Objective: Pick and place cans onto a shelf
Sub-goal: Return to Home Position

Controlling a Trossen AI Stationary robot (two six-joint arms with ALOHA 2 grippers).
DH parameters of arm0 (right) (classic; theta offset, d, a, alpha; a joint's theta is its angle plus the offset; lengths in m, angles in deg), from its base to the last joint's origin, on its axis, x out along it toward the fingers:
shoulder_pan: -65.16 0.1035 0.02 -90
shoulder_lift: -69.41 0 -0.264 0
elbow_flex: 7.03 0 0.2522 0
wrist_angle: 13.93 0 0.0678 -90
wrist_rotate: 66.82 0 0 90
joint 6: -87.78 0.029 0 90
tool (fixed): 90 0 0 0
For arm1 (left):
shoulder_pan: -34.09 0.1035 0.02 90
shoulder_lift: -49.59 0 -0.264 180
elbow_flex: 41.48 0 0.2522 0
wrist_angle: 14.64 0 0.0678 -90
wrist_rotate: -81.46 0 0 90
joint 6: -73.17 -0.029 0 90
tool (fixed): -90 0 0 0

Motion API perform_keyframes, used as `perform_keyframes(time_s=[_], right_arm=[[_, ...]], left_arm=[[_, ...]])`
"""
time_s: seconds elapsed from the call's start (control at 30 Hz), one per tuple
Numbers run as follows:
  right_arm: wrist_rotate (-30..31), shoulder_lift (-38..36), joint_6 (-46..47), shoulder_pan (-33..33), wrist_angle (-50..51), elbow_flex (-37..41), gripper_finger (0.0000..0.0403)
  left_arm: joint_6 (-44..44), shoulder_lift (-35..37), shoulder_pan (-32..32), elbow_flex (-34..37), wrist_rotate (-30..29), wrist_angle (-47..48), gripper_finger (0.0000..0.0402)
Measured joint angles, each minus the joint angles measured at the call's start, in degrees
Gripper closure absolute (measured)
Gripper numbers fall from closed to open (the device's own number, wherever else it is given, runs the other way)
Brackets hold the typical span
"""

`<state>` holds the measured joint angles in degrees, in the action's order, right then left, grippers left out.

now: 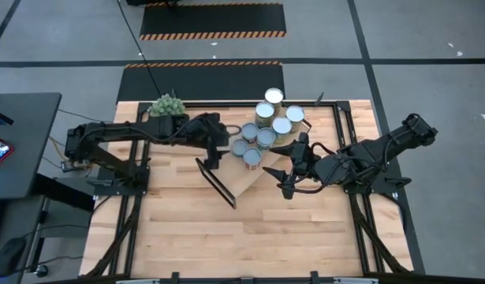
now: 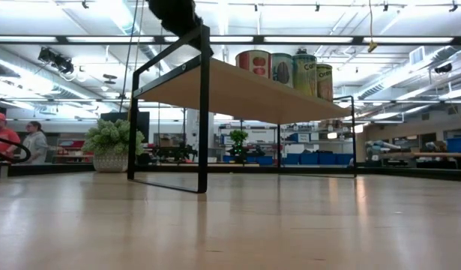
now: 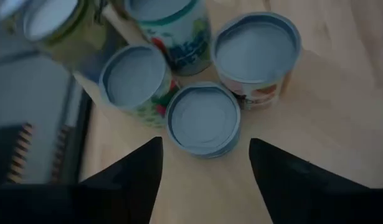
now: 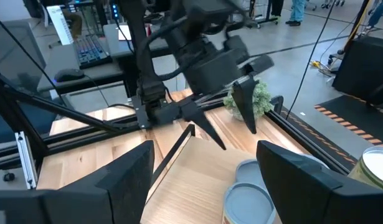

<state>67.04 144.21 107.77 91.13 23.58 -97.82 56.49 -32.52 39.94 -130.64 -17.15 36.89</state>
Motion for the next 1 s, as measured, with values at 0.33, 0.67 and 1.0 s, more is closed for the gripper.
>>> perform_keyframes(time_s=[0.33,0.67,1.0], right_arm=[[-0.6,1.0,1.6,0.0,1.2,0.0,0.0118],[-2.4,-5.9,9.9,0.2,8.8,2.9,0.0165],[-7.7,-14.0,9.9,0.1,-1.2,17.3,0.0243]], left_arm=[[7.2,-2.3,-0.4,0.0,0.4,-0.4,0.0189],[11.6,6.2,-3.3,0.0,2.5,-0.3,0.0277],[14.8,9.6,-5.3,0.1,6.8,-1.3,0.0367]])
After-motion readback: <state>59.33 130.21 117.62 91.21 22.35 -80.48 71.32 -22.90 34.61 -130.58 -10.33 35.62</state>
